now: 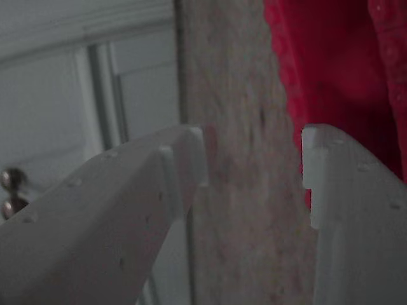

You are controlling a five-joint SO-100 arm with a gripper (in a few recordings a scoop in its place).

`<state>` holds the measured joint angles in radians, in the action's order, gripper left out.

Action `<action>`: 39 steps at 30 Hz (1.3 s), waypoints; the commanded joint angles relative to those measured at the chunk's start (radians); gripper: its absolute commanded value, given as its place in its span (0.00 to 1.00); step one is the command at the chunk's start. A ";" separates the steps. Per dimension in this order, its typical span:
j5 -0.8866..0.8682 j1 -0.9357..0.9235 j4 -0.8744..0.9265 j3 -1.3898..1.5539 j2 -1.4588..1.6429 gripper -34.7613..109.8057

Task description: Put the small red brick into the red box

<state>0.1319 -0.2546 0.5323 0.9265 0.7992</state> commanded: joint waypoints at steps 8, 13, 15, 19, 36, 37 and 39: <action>0.087 0.048 0.055 0.357 0.557 0.24; 0.118 0.092 0.107 0.756 0.954 0.24; 0.143 0.124 0.132 0.930 1.108 0.24; 0.077 0.179 0.193 1.312 1.424 0.24; -0.149 0.284 0.867 1.911 2.404 0.24; -0.153 0.284 0.877 1.925 2.421 0.24; -0.161 0.284 0.876 1.927 2.421 0.24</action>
<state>0.0000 0.0031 1.3698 2.8563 3.1845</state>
